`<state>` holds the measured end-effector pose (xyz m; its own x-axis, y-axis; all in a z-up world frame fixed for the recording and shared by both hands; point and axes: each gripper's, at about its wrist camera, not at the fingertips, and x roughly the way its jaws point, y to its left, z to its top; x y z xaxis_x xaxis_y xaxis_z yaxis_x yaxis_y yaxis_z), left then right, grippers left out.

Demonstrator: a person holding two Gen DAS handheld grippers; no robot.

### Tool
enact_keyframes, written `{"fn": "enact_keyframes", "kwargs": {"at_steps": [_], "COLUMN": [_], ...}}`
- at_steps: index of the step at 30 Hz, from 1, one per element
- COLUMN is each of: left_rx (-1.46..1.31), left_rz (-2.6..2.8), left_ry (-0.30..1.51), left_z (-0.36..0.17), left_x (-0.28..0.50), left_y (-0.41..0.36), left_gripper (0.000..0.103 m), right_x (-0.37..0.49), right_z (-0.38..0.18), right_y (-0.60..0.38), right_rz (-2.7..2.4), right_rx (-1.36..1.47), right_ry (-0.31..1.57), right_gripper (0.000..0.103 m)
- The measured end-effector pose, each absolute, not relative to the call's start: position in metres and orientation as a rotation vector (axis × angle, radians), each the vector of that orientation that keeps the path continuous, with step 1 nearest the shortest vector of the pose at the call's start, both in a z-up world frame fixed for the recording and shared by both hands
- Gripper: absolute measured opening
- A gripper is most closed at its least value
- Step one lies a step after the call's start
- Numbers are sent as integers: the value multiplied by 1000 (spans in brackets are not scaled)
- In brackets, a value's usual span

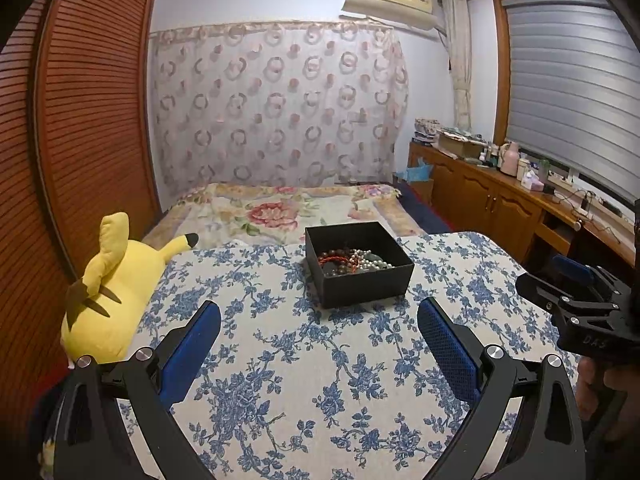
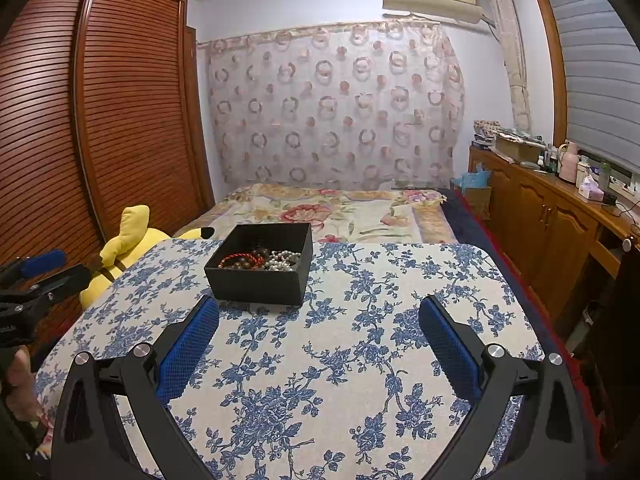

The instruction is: Organize jewelry

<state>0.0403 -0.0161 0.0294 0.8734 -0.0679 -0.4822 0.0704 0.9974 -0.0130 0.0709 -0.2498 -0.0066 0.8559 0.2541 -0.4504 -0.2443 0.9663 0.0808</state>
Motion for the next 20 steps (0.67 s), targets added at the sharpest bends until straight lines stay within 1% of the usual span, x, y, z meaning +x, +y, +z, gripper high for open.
{"fn": "enact_keyframes", "kwargs": {"at_steps": [20], "left_rx": [10], "left_rz": [-73], "left_ry": [498], "left_z": [27], "left_x": [38], "left_y": [-17], "left_gripper": [95], "right_x": [70], "right_z": [-8], "right_y": [-251], "right_rz": [260], "right_rx": [23], "right_ry": [475], "right_gripper": [101]}}
